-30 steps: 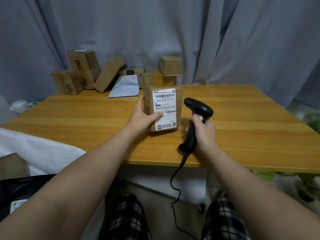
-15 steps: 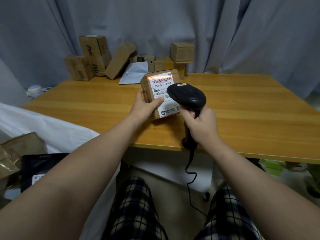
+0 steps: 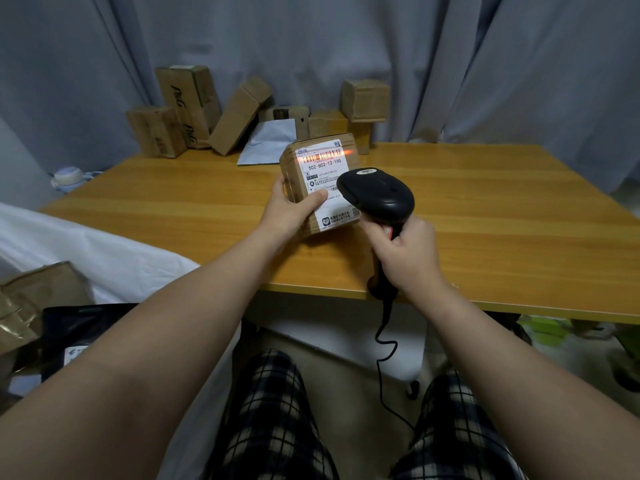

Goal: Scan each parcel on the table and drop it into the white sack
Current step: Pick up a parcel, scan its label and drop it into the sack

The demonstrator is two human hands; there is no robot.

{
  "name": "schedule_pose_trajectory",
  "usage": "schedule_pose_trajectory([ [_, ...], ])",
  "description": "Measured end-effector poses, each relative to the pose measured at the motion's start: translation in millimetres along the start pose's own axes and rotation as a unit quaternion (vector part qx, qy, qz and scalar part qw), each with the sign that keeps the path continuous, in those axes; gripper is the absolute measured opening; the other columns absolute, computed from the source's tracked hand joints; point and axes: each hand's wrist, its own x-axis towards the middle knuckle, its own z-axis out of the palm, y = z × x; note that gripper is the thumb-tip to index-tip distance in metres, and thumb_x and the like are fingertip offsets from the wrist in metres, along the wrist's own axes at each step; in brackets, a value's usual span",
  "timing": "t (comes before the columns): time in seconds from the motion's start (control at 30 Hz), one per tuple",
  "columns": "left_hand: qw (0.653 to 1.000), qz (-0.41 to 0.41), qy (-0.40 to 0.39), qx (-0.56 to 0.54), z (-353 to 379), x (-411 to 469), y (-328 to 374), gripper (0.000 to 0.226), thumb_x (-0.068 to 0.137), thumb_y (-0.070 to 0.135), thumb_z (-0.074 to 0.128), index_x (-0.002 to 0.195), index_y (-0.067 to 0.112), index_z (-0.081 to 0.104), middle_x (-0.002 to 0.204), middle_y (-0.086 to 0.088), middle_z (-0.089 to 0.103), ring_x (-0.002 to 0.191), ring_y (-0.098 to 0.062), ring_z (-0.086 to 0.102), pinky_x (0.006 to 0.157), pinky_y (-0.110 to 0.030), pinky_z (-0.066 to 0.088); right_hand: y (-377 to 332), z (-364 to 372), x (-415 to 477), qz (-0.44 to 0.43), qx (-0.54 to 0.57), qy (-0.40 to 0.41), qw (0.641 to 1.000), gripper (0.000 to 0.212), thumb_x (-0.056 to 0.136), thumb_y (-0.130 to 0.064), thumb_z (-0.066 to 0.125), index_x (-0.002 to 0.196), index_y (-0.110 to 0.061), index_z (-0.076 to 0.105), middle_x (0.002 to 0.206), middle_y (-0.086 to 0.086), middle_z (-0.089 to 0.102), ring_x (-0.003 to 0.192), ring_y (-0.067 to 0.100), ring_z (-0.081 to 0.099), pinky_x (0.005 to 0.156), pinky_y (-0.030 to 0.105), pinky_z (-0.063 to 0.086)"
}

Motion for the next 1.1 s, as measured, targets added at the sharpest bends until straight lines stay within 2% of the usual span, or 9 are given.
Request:
schedule_pose_trajectory([
  [0.23, 1.000, 0.000, -0.002, -0.003, -1, 1, -2, 0.093, 0.077, 0.034, 0.078, 0.148, 0.029, 0.019, 0.124, -0.006, 0.062, 0.102, -0.021, 0.067, 0.091, -0.044, 0.055, -2, -1, -2, -0.015, -0.008, 0.008, 1.000, 0.047, 0.073, -0.058, 0.050, 0.050, -0.024, 0.029, 0.041, -0.008, 0.030, 0.043, 0.011, 0.033, 0.049, 0.033, 0.027],
  [0.5, 1.000, -0.006, -0.004, -0.008, -1, -2, -2, 0.091, 0.081, 0.032, 0.075, 0.150, 0.028, 0.016, 0.129, -0.006, 0.060, 0.103, -0.019, 0.066, 0.090, -0.041, 0.055, 4, 0, -10, -0.039, -0.022, 0.021, 0.999, 0.045, 0.075, -0.056, 0.050, 0.050, -0.025, 0.028, 0.041, -0.009, 0.029, 0.043, 0.009, 0.034, 0.048, 0.030, 0.027],
  [0.6, 1.000, -0.007, -0.002, -0.002, 0, -2, -1, 0.091, 0.082, 0.032, 0.074, 0.150, 0.028, 0.014, 0.130, -0.006, 0.058, 0.103, -0.018, 0.065, 0.089, -0.037, 0.055, 8, 1, -13, -0.056, -0.025, 0.030, 0.998, 0.043, 0.076, -0.054, 0.051, 0.051, -0.029, 0.027, 0.041, -0.010, 0.028, 0.043, 0.006, 0.040, 0.046, 0.018, 0.024],
  [0.67, 1.000, -0.007, -0.002, 0.004, 0, -4, 0, 0.091, 0.083, 0.032, 0.073, 0.150, 0.028, 0.014, 0.131, -0.006, 0.058, 0.103, -0.018, 0.065, 0.088, -0.036, 0.055, 9, 1, -15, -0.068, -0.021, 0.035, 0.997, 0.042, 0.078, -0.051, 0.052, 0.052, -0.031, 0.026, 0.041, -0.011, 0.027, 0.043, 0.005, 0.041, 0.046, 0.015, 0.023],
  [0.8, 1.000, -0.009, -0.003, -0.003, 0, -4, 1, 0.090, 0.082, 0.032, 0.074, 0.150, 0.028, 0.014, 0.131, -0.006, 0.058, 0.104, -0.020, 0.065, 0.092, -0.042, 0.054, 8, 2, -16, -0.050, -0.008, 0.034, 0.998, 0.043, 0.076, -0.052, 0.053, 0.051, -0.030, 0.026, 0.040, -0.009, 0.028, 0.042, 0.007, 0.034, 0.047, 0.025, 0.025],
  [0.9, 1.000, -0.003, -0.002, -0.004, 0, -5, 0, 0.093, 0.081, 0.032, 0.075, 0.150, 0.029, 0.013, 0.132, -0.007, 0.058, 0.107, -0.021, 0.064, 0.093, -0.045, 0.053, 6, 2, -16, -0.032, 0.011, 0.032, 0.999, 0.043, 0.075, -0.053, 0.053, 0.051, -0.029, 0.027, 0.042, -0.007, 0.038, 0.042, 0.009, 0.035, 0.047, 0.027, 0.026],
  [1.0, 1.000, 0.002, 0.007, 0.001, -1, -12, 1, 0.101, 0.074, 0.039, 0.080, 0.150, 0.032, 0.014, 0.133, -0.005, 0.056, 0.111, -0.021, 0.062, 0.095, -0.046, 0.052, 3, 2, -17, -0.027, 0.031, 0.026, 0.999, 0.041, 0.075, -0.053, 0.054, 0.052, -0.029, 0.029, 0.047, -0.014, 0.047, 0.043, 0.009, 0.039, 0.048, 0.025, 0.026],
  [1.1, 0.999, 0.024, 0.026, 0.026, -11, -23, 10, 0.114, 0.054, 0.060, 0.081, 0.146, 0.035, 0.019, 0.132, -0.003, 0.058, 0.112, -0.020, 0.062, 0.096, -0.046, 0.051, -8, 5, -16, -0.021, 0.043, 0.029, 0.998, 0.041, 0.073, -0.055, 0.054, 0.051, -0.029, 0.031, 0.045, -0.016, 0.047, 0.042, 0.009, 0.040, 0.048, 0.026, 0.027],
])
